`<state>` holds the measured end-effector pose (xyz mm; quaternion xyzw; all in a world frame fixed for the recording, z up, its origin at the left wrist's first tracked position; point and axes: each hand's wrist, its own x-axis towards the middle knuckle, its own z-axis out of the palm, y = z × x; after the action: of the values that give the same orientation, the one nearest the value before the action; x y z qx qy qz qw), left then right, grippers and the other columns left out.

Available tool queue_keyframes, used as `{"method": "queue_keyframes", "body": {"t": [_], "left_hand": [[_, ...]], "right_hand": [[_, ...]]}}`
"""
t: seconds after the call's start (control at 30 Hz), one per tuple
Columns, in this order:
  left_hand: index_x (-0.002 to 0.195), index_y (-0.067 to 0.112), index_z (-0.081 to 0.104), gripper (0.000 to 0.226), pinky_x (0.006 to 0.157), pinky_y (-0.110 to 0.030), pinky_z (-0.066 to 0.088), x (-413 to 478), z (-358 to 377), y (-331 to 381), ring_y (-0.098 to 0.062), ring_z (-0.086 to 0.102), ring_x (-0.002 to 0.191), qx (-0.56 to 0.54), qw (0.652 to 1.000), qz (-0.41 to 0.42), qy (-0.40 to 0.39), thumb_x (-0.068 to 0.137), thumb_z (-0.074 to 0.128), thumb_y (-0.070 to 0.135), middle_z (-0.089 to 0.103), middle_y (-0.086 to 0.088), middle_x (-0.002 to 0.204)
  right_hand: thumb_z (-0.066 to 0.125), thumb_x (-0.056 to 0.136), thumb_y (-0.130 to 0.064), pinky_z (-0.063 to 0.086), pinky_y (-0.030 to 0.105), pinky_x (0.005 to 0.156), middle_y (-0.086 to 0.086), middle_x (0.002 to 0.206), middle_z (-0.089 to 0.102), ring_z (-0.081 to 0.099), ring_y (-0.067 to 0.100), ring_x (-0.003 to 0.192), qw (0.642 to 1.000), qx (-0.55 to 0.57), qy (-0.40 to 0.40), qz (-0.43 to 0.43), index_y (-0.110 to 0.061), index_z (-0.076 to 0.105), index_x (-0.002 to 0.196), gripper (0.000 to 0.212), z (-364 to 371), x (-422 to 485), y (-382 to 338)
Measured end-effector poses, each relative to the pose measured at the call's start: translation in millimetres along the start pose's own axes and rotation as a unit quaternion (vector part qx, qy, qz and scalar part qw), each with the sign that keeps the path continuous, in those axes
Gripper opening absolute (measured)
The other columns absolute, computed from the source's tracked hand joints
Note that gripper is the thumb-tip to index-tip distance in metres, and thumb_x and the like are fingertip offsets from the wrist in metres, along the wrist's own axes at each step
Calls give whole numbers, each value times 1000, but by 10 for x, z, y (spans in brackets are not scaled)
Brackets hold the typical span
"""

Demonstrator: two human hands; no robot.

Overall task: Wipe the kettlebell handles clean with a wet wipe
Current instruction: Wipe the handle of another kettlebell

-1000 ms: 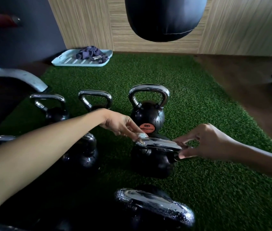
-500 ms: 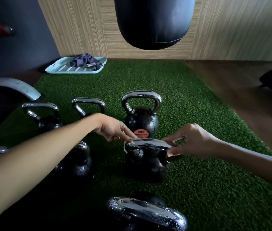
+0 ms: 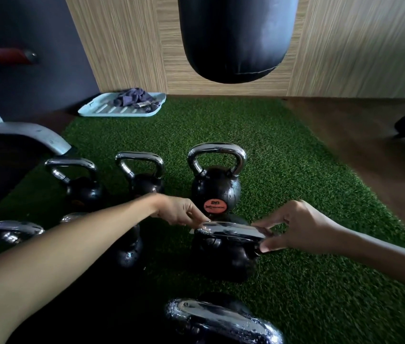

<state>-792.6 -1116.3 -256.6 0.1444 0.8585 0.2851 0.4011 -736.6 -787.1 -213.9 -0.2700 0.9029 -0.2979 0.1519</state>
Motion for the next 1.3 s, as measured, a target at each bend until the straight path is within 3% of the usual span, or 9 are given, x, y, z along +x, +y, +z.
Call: {"method": "queue_keyframes", "body": {"t": [0.13,0.23,0.33,0.47,0.6,0.73,0.87,1.13,1.3], "left_hand": [[129,27,68,32,92,-4,38,-19,22,61,24,56,93,49,998,18,32,98,66,25,65,26,108],[125,47,68,31,109,-30,38,-197,-153,74,2,59,107,47,994,4,96,94,66,44,69,31,113],[118,55,67,31,69,-17,42,-379,-326,83,-3,56,76,-89,967,20,239,90,67,43,73,29,94],[121,53,67,38,59,-24,35,-435,-409,-32,-9,52,67,-214,927,85,296,89,72,33,70,-3,112],[118,37,72,34,42,-13,26,-525,-328,125,0,36,50,-369,861,124,328,90,70,18,70,4,100],[129,29,68,53,45,-11,35,-664,-235,235,0,40,50,-439,825,146,324,76,75,29,72,4,123],[124,30,71,42,50,-13,33,-767,-171,250,0,40,52,-395,845,151,328,82,73,25,72,3,122],[120,43,72,49,52,-12,40,-808,-10,448,0,50,55,-176,877,147,421,72,82,48,76,22,104],[127,52,64,60,50,-13,39,-841,-60,559,-3,48,45,9,895,134,424,72,87,45,69,33,110]], "right_hand": [[89,66,-52,50,14,82,-25,120,69,66,-10,100,1000,-12,4,7,-48,73,110,47,21,2,11],[87,72,-46,58,23,81,-21,119,72,67,-9,98,1000,-7,-1,1,-46,74,112,42,-21,85,-17],[82,83,-30,49,8,52,-10,115,74,65,-17,68,1000,12,12,-13,-28,74,118,36,-55,264,-92],[80,86,-30,49,13,51,-5,112,75,69,-6,69,999,7,41,1,-18,73,119,36,-107,635,-250],[85,79,-36,52,16,76,-7,123,72,70,5,100,994,-96,39,30,-23,74,117,42,-211,901,-392],[78,85,-46,49,15,51,-14,89,76,64,-4,60,967,62,242,49,-28,79,99,23,88,811,-700],[68,94,-42,33,22,48,1,102,80,43,7,50,818,540,51,189,-13,69,120,39,357,744,-946],[85,68,-40,36,18,48,0,108,78,41,5,55,807,573,35,141,-11,76,107,50,351,806,-913],[82,81,-16,29,15,43,2,82,74,40,3,45,757,627,84,162,-12,76,85,8,451,818,-815]]}}
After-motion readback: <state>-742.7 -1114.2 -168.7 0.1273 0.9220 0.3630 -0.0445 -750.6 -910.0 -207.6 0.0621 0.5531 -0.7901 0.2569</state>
